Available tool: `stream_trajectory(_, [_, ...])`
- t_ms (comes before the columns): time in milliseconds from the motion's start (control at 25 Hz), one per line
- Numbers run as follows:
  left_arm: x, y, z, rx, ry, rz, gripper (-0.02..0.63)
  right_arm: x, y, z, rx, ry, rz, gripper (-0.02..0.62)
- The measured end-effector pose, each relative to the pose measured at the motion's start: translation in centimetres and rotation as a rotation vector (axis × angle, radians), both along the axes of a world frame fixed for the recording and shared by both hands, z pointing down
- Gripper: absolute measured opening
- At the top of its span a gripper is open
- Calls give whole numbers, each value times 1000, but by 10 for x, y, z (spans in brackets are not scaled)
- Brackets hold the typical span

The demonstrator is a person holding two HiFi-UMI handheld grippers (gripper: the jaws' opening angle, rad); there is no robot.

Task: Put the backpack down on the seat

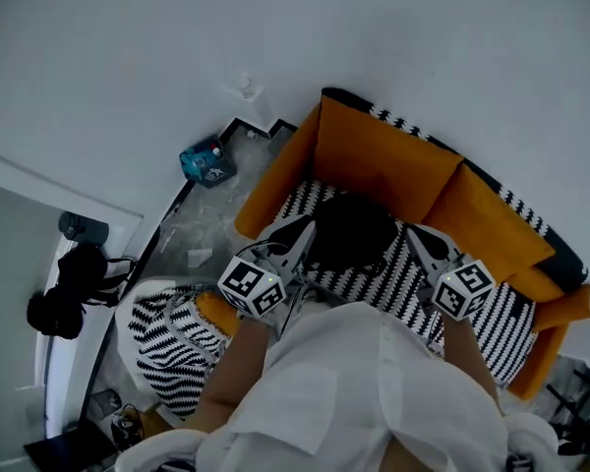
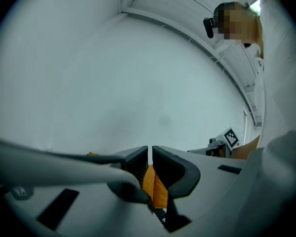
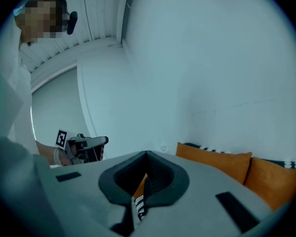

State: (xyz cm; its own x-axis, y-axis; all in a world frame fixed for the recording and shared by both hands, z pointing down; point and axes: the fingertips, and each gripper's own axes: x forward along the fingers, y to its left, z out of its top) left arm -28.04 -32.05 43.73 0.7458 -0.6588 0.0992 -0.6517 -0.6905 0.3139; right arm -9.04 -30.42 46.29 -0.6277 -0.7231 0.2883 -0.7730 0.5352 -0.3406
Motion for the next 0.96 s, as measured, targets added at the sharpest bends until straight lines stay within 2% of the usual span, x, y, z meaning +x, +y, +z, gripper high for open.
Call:
stream_trajectory(360, [-7,1,-13,29,-21,-9,48,17,1,-22,66,-2,48,17])
stream_trajectory(960, [-7,2,-14,26,-19,-9,48,12,-4,-26,102,47,7,17])
